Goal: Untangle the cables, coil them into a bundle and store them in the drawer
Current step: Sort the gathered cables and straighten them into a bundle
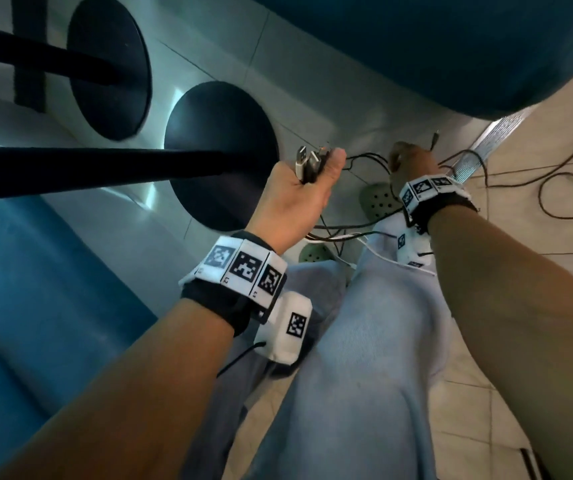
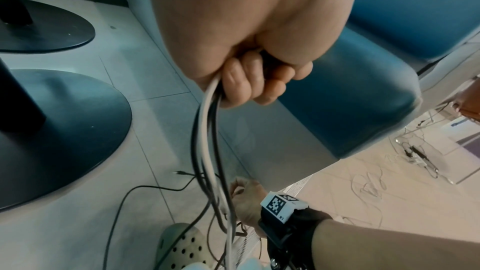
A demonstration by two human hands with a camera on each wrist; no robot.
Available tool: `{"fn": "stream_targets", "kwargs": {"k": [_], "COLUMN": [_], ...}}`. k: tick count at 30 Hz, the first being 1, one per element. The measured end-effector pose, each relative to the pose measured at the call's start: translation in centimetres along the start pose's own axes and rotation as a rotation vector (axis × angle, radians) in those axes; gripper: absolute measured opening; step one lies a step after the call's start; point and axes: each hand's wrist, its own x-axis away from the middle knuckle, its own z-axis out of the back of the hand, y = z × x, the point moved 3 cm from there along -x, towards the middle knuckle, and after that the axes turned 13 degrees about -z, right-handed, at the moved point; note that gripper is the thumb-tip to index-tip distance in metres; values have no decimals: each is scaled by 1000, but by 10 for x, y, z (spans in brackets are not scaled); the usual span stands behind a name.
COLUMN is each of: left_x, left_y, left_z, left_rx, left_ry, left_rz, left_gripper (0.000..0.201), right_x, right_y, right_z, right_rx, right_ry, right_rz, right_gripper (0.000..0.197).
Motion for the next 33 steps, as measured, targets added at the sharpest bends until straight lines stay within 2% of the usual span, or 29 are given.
{"fn": "stream_targets", "kwargs": {"k": [3, 8, 12, 15, 19, 24, 28, 31, 33], "left_x": [8, 28, 47, 58, 69, 89, 108, 125, 137], "left_y": [15, 34, 50, 68, 88, 102, 128, 159, 184], "left_z": [2, 13, 17, 17, 27, 41, 46, 48, 51], "left_rx": [9, 7, 48, 67, 83, 155, 175, 237, 260], "left_ry": [0, 15, 58, 39, 66, 161, 114, 31, -13], "left_rz": [-11, 17, 91, 76, 57, 106, 42, -39, -102], "left_gripper": [49, 65, 56, 53, 57, 46, 40, 39, 38], "right_x": [38, 98, 135, 164, 198, 262, 321, 364, 391], "right_y": [-15, -39, -49, -51, -58, -72, -78, -79, -80], "right_z": [21, 62, 90, 106, 121, 147, 174, 190, 200], "right_rx": [-40, 20, 54, 47, -22, -193, -305, -362, -392], "right_ry": [55, 23, -25, -56, -13, 1, 66, 79, 97], "right_rz": [18, 88, 100, 90, 115, 163, 216, 211, 225], "right_gripper": [22, 18, 13, 12, 14, 8, 8, 6, 13]}}
